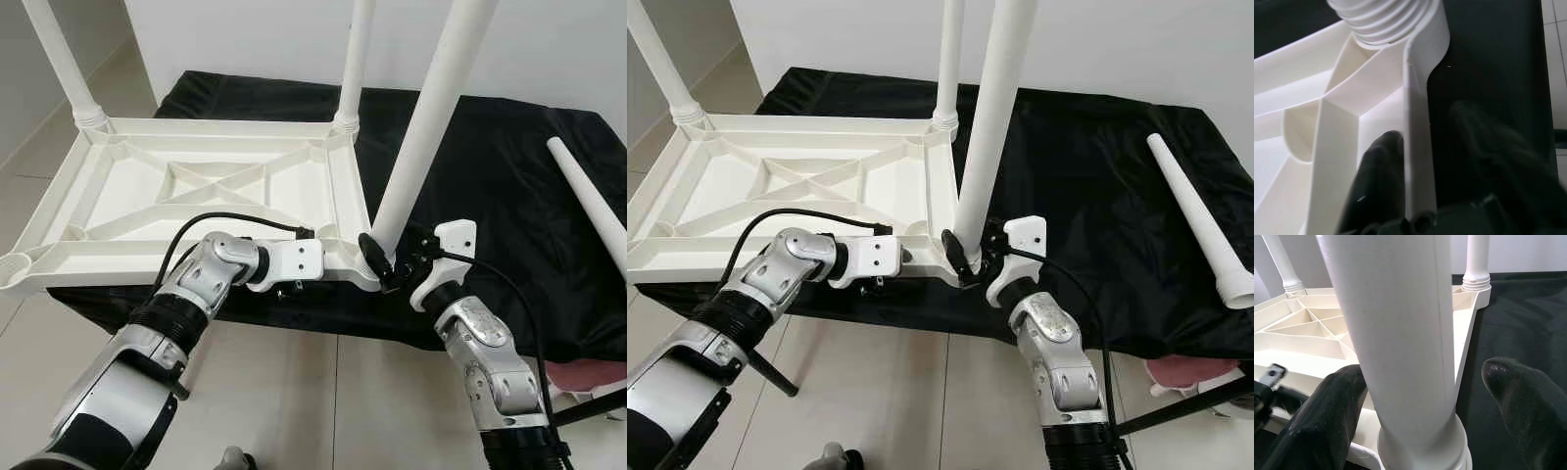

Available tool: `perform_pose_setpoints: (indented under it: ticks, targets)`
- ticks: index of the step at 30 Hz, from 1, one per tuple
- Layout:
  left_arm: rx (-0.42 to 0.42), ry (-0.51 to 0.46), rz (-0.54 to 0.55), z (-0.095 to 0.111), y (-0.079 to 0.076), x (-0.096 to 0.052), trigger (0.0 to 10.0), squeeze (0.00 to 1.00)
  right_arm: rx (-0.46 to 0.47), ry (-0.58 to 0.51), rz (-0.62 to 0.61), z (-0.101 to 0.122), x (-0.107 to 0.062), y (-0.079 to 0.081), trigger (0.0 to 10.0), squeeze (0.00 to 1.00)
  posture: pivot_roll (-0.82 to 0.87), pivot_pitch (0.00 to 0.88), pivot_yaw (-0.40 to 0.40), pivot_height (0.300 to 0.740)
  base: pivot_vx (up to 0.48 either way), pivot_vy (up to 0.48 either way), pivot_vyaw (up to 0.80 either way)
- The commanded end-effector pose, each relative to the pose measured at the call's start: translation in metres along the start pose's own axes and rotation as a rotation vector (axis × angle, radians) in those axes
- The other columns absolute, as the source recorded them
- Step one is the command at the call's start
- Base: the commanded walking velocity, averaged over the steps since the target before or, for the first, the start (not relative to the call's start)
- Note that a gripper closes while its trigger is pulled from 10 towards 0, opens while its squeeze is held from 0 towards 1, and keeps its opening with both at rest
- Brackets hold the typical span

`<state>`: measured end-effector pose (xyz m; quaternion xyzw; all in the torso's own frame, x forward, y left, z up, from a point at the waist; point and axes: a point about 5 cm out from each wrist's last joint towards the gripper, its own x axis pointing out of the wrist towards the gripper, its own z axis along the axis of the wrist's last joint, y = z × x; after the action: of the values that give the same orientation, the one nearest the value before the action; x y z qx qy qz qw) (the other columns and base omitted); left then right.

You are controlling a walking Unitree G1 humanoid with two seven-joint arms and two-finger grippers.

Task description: Building children table

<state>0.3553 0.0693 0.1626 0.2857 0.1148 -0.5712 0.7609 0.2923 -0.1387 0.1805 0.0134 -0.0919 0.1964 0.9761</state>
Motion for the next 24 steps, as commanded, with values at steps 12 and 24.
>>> perform_pose_setpoints:
  ticks: [12,24]
  targets:
    - [0.028,0.022,-0.060,-0.0003,0.0002,0.0084,2.0,0.00,0.008,0.010,-0.012,-0.0010,-0.0056,-0.0004,10.0,0.00,-0.03,0.127,0.005,0.740,0.000,0.000,0.00]
    - [0.065,0.037,-0.113,-0.0092,-0.0025,0.0030,0.0,0.00,-0.009,0.001,0.031,0.0045,-0.0027,0.0046,10.0,0.00,-0.02,0.124,-0.004,0.740,0.000,0.000,0.00]
